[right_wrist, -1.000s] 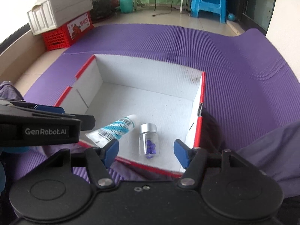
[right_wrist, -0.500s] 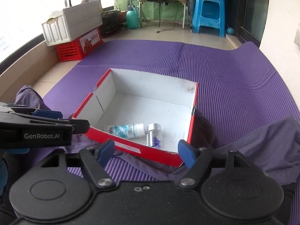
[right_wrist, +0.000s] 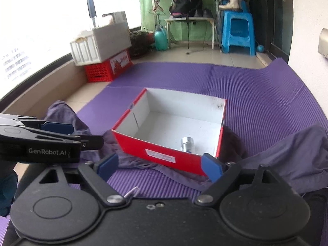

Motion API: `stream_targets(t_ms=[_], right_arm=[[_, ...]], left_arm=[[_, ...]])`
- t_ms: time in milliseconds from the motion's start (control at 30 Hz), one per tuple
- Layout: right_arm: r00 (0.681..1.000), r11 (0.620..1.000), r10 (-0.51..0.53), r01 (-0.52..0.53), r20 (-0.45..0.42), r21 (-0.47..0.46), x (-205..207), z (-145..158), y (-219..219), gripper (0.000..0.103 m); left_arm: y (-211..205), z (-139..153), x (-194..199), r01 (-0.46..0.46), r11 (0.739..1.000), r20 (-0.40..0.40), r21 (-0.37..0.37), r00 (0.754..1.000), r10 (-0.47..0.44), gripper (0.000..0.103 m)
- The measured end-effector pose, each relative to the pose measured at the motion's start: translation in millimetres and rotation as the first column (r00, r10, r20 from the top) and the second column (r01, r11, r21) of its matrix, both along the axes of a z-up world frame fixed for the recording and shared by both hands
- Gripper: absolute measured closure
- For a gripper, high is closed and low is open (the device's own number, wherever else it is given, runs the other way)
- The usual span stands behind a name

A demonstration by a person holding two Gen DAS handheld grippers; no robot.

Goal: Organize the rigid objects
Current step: 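Open both tools to release the tube and bottle in the box, then move both tools back over the remaining items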

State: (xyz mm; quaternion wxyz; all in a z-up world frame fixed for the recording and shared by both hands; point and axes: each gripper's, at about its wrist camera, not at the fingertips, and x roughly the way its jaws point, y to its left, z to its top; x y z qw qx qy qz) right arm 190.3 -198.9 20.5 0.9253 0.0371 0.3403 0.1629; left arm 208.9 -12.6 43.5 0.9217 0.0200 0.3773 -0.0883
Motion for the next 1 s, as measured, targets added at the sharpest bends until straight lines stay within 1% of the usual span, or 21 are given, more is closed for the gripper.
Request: stream_targets(t_ms=[100, 233, 300, 400, 467, 533, 567, 600, 700, 800, 1000], right_arm=[[0.999, 1.0, 0.011, -0.011, 0.03, 0.023, -17.0, 3.9, -0.3, 0.009], [0.996, 0.999, 0.023, -0.026, 0.082, 0.033, -36.5, 10.0, -0.2, 0.005], [0.994, 0.999, 0.027, -0.03, 0.105, 0.031, -45.4, 12.3, 0.2, 0.001], [0.991, 0.999, 0.03, -0.033, 0.128, 0.021, -56.1, 12.1, -0.2, 0.0], [0.992, 1.0, 0.024, -0.027, 0.124, 0.016, -60.1, 8.4, -0.8, 0.0], [0.994, 1.0, 0.019, -0.021, 0.109, 0.019, -62.7, 2.5, -3.0, 0.0], [0.995, 1.0, 0.013, -0.014, 0.099, 0.016, -64.0, -1.7, -4.3, 0.0], [0.996, 1.0, 0.006, -0.007, 0.09, 0.016, -65.7, -6.1, -5.4, 0.0], [0.999, 0.999, -0.023, 0.022, 0.036, 0.027, -68.6, -23.6, -10.3, 0.0], [0.997, 0.997, -0.066, 0.067, -0.033, 0.036, -71.6, -44.7, -18.2, 0.0], [0.977, 0.988, -0.15, 0.155, -0.152, 0.022, -79.2, -86.5, -26.8, 0.0]], left_arm=[[1.2, 1.6, -13.4, -0.002, 1.0, 0.01, -0.009, 1.0, 0.002, 0.03], [-0.3, 2.4, -29.8, 0.008, 1.0, 0.035, 0.008, 0.999, -0.008, 0.029], [-0.9, 1.9, -37.1, 0.01, 1.0, 0.044, 0.008, 0.999, -0.01, 0.022], [0.7, -0.4, -46.9, 0.01, 1.0, 0.058, 0.01, 0.998, -0.011, 0.019], [1.9, -4.7, -52.0, 0.006, 1.0, 0.052, 0.011, 0.999, -0.006, 0.014], [4.4, -10.9, -55.8, -0.004, 1.0, 0.041, 0.006, 0.999, 0.004, 0.007], [7.0, -15.3, -57.8, -0.011, 1.0, 0.033, 0.001, 0.999, 0.011, 0.001], [9.5, -19.2, -59.0, -0.02, 1.0, 0.028, -0.004, 0.999, 0.02, 0.0], [18.8, -35.9, -61.6, -0.057, 0.998, -0.016, -0.03, 0.998, 0.056, 0.0], [28.5, -57.8, -63.7, -0.108, 0.993, -0.09, -0.056, 0.991, 0.103, 0.0], [37.2, -103.1, -71.2, -0.193, 0.98, -0.205, -0.043, 0.962, 0.18, 0.0]])
